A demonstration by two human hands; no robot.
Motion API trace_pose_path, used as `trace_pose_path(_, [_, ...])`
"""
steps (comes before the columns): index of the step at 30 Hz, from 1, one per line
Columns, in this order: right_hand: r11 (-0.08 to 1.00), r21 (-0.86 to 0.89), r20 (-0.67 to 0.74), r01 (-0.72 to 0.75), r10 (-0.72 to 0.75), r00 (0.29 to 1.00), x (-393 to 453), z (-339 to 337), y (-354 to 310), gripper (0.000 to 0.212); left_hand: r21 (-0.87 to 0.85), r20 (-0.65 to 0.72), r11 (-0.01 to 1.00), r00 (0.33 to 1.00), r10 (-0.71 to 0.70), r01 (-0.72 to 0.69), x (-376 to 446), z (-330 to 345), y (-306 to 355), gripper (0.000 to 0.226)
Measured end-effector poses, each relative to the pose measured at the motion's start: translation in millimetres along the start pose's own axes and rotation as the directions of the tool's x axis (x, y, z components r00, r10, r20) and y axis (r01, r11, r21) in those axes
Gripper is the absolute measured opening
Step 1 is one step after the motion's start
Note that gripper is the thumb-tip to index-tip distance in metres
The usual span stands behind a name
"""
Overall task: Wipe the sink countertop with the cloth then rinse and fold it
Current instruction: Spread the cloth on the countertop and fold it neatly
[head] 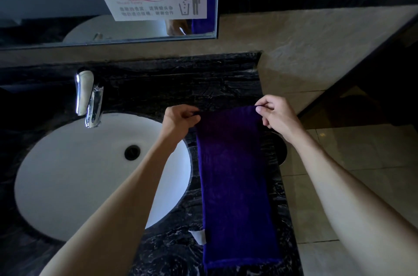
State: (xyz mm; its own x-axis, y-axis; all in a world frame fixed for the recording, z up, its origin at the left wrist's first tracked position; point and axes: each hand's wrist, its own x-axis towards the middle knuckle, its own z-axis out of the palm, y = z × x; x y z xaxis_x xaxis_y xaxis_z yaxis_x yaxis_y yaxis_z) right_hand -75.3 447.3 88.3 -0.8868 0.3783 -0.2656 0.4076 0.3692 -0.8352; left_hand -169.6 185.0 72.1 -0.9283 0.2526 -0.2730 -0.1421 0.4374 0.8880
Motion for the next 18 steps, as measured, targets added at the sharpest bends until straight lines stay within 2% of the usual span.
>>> trace_pose_path(3, [0.996, 0.086, 0.014, 0.015, -0.016, 1.000, -21, -9, 0, 0.007, -0.093, 0.006, 0.996, 1.000, -0.014, 0.015, -17, -10, 1, 0.015])
trace_pose_path(7, [0.987, 0.146, 0.023, 0.063, -0.067, 0.997, -53, -15, 1, 0.011, -0.203, 0.041, 0.979, 0.998, 0.040, -0.031, -52, -18, 0, 0.024])
trace_pose_path(15, [0.965, 0.241, 0.061, 0.102, -0.120, 0.991, -130, -22, 14, 0.010, -0.194, 0.080, 0.978, 0.993, 0.091, -0.074, -129, -32, -10, 0.020])
trace_pose_path(18, [0.971, 0.209, 0.080, 0.112, -0.132, 0.988, -159, -23, 23, 0.012, -0.185, 0.101, 0.979, 0.990, 0.103, -0.083, -157, -32, -14, 0.022])
